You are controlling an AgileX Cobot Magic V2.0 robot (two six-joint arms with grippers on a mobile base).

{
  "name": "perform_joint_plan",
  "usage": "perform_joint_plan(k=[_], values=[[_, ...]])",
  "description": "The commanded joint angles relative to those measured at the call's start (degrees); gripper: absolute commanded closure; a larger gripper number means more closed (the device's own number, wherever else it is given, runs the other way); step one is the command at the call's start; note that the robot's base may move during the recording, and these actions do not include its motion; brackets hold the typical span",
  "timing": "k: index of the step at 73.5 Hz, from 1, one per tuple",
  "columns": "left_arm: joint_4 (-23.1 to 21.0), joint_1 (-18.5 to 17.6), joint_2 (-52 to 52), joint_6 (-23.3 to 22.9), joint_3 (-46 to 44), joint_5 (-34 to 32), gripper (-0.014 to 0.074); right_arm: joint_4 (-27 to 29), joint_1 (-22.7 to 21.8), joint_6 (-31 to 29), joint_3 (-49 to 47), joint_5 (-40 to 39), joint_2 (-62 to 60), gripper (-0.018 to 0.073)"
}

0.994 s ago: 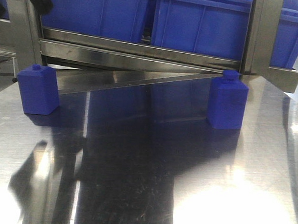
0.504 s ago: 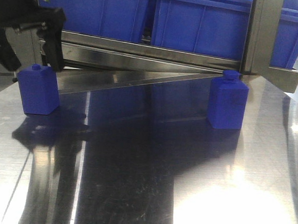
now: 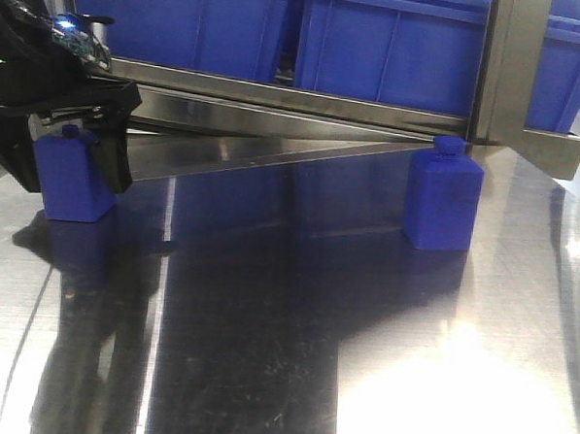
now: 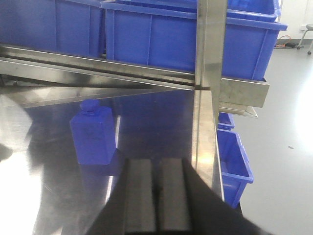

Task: Pick and sort blue part to right shelf
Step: 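Lower the left gripper and close it on the blue part, then lift the blue part off the table with the left gripper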

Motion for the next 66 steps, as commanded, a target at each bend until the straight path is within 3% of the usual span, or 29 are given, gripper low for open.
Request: perform_joint_plan(k=[1, 17, 34, 44, 66], values=[[-1.3, -0.5, -3.0, -0.5, -1.9, 0.0, 0.0114, -0.4, -0.1, -0.5, -1.3, -5.1, -1.2, 0.0502], [-1.3, -0.5, -3.0, -0.5, -1.9, 0.7, 0.0263, -0.4, -0.1, -0.5, -1.3, -5.3, -1.2, 0.0502], [-1.3, -0.5, -3.3, -0.5, -2.5, 5.7, 0.0262, -0.4, -0.1, -0.5, -1.3, -5.2, -1.2, 0.0502], [-3.7, -0.5, -6.7, -0.1, -2.6, 7.9, 0.0262, -0.4, -0.1, -0.5, -1.3, -5.6, -1.2, 0.0502], [-2.5, -0.5, -24.2, 0.9, 2.8, 0.5, 0.0262, -0.1, -0.1, -0.5, -3.2, -7.0, -1.2, 0.0502]])
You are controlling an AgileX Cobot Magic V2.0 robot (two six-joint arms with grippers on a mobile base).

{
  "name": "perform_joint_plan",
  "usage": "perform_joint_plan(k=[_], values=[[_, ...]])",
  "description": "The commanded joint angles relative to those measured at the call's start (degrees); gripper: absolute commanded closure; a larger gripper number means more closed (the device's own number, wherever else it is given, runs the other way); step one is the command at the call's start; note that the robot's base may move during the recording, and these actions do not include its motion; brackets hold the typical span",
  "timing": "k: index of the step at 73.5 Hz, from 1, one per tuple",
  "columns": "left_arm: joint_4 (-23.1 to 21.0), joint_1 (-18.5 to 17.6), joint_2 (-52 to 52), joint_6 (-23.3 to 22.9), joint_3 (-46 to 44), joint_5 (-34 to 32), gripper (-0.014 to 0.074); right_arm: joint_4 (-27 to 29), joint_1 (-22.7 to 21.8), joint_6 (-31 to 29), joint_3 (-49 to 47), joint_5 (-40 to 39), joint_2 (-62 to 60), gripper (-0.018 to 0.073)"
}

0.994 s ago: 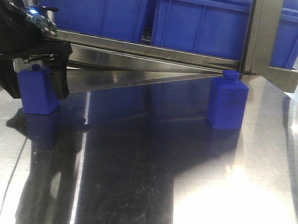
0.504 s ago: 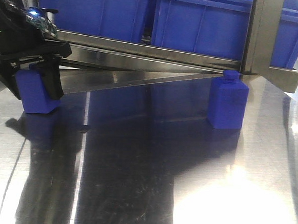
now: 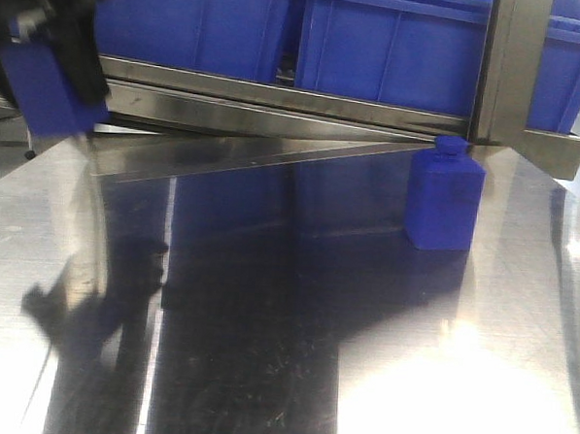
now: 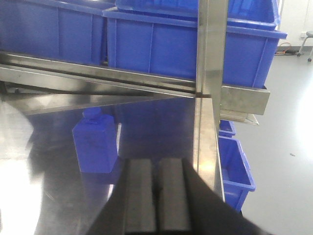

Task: Pick and sort blue part to right shelf
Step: 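Lift the blue part off the table with the left gripper, then lower the right gripper over the other blue part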

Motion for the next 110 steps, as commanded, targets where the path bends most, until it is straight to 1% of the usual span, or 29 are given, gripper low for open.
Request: perform_joint_plan(k=[1, 13, 19, 32, 43, 48, 51, 62, 64, 71, 85, 91, 97, 105, 110], values=[[-0.2, -0.5, -8.5, 0.4, 1.0, -4.1, 0.0262, -0.1, -0.1, -0.5, -3.4, -5.2, -1.2, 0.0502], [0.5, -0.5, -20.6, 0.4, 9.3, -11.1, 0.0262, -0.1, -0.1, -0.5, -8.5, -0.7, 0.0, 0.0502], [1.6, -0.5, -27.1, 0.4, 14.8, -15.7, 0.0262, -0.1, -0.1, -0.5, -11.0, 1.3, 2.0, 0.0502], [3.8, -0.5, -42.7, 0.4, 26.2, -24.9, 0.0262, -0.1, -0.1, -0.5, -17.6, 4.0, 9.4, 0.0501], [5.9, -0.5, -54.6, 0.4, 33.9, -29.4, 0.0262, -0.1, 0.0, -0.5, -23.2, 4.3, 16.6, 0.0491], [6.8, -0.5, -59.4, 0.4, 37.1, -31.1, 0.0262, -0.1, 0.1, -0.5, -26.2, 4.5, 20.4, 0.0441], [6.9, -0.5, -61.8, 0.4, 38.5, -31.8, 0.0262, -0.1, 0.1, -0.5, -27.8, 4.7, 22.3, 0.0386], [6.9, -0.5, -69.3, 0.4, 42.8, -33.7, 0.0262, -0.1, 0.7, -0.5, -35.4, 8.8, 31.0, 0.0099], [6.9, -0.5, -70.1, 0.4, 43.3, -33.7, 0.0262, -0.1, 1.1, -0.5, -36.8, 10.4, 32.5, 0.0039], [6.9, -0.5, -71.8, 0.4, 44.3, -33.5, 0.0262, -0.1, 3.1, -0.5, -41.8, 16.2, 37.5, -0.0076], [6.9, -0.5, -71.8, 0.4, 44.4, -33.6, 0.0262, 0.0, 11.3, -0.5, -57.8, 35.7, 51.6, -0.0065], [6.9, -0.5, -71.8, 0.4, 44.4, -33.6, 0.0262, 0.0, 13.6, -0.5, -64.3, 42.2, 58.2, -0.0065], [6.9, -0.5, -71.8, 0.4, 44.4, -33.6, 0.0262, 0.0, 14.7, -0.2, -71.4, 48.1, 65.7, -0.0065], [6.9, -0.5, -71.8, 0.4, 44.4, -33.6, 0.0262, 0.0, 14.7, 3.0, -79.4, 55.1, 74.9, -0.0065], [6.9, -0.5, -71.8, 0.4, 44.4, -33.6, 0.0262, 0.0, 14.6, 3.7, -83.4, 58.4, 80.0, -0.0065]])
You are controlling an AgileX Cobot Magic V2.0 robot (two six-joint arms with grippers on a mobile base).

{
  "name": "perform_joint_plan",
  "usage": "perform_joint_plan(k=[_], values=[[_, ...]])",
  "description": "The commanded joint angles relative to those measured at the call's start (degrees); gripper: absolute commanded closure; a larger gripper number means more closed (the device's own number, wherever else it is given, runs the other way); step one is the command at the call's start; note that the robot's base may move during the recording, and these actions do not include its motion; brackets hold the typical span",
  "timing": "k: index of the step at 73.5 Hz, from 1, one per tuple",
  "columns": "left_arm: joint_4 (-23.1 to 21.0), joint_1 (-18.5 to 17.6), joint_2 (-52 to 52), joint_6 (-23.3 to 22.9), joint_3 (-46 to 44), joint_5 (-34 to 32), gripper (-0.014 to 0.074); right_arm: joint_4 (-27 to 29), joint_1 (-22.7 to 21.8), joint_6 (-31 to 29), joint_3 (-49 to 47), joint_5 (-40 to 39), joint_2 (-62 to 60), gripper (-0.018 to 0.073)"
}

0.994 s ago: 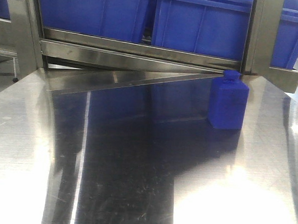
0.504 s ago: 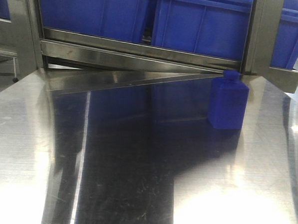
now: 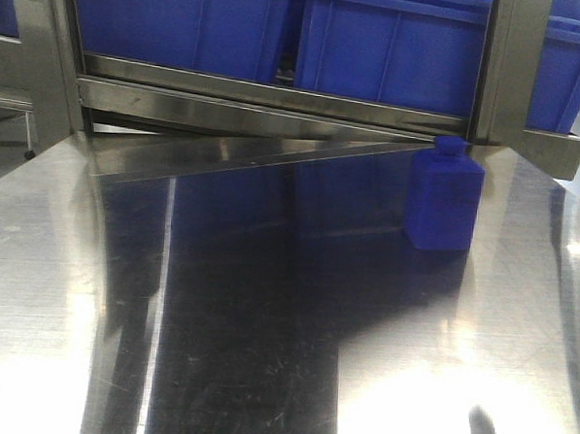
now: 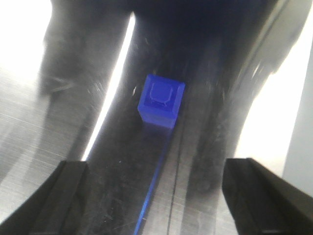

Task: Pick and sort blue part to right shelf
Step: 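Lower the right gripper over the other blue part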

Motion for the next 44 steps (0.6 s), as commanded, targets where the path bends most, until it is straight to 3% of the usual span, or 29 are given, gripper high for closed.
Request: perform_joint_plan(k=[1, 17, 44], values=[[-0.3, -0.5, 0.3, 0.0, -1.7, -5.5, 0.0262, -0.3, -0.1, 1.3, -7.2, 2.6, 5.1, -0.0065], [-0.4, -0.5, 0.3, 0.0, -1.7, -5.5, 0.0262, -0.2, -0.2, 1.8, -13.8, 4.0, 18.0, -0.0065], [-0.4, -0.5, 0.3, 0.0, -1.7, -5.5, 0.0262, 0.7, -2.8, 2.7, -14.0, -0.6, 30.3, -0.0065]])
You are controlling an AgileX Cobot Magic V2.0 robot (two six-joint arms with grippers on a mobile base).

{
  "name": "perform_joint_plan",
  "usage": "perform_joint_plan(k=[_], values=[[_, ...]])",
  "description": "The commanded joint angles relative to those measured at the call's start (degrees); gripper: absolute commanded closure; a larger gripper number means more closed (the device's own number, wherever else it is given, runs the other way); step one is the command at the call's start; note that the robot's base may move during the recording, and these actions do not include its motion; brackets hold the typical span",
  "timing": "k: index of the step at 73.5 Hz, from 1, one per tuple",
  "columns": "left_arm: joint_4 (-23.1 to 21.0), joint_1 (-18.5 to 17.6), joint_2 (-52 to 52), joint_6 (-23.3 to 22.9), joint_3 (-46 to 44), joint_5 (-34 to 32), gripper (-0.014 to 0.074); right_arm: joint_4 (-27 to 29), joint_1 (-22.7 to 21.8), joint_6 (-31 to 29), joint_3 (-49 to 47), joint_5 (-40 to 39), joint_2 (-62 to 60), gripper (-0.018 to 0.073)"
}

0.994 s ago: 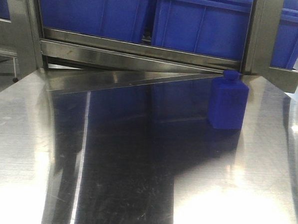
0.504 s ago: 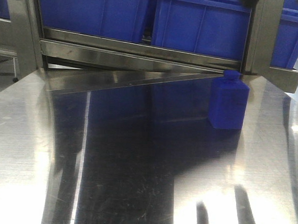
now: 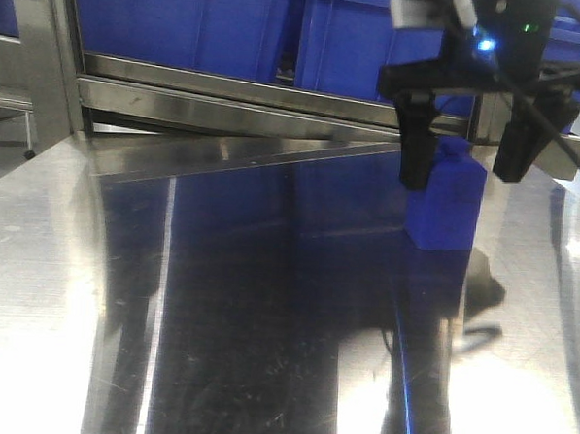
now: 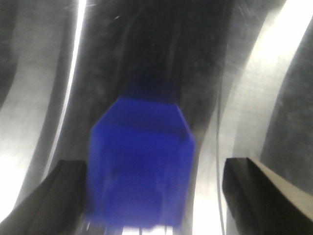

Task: Pick and sort blue part to right shelf
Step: 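Lower the right gripper over the other blue part, then close the right gripper on the blue part and lift it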

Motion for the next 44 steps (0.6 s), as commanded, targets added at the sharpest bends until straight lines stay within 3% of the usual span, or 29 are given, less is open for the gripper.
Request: perform_joint_plan(k=[1, 15, 24, 28, 44], values=[[-0.4, -0.5, 0.3, 0.0, -1.7, -5.5, 0.0262, 0.7, -0.3, 0.0, -2.0, -3.1, -1.4, -0.0065], [-0.4, -0.5, 0.3, 0.0, -1.7, -5.5, 0.0262, 1.8, -0.2, 0.0, -2.0, -3.4, 0.7, -0.0032], [-0.4, -0.5, 0.3, 0.0, -1.7, -5.5, 0.0262, 1.8, -0.2, 0.0, -2.0, -3.9, 0.8, 0.0205], [-0.4, -0.5, 0.3, 0.0, -1.7, -5.5, 0.0262, 1.8, -0.2, 0.0, -2.0, -4.1, 0.4, 0.0258], [-0.4, -0.5, 0.3, 0.0, -1.7, -5.5, 0.0262, 1.5, -0.2, 0.0, -1.8, -6.3, -4.3, 0.0268]])
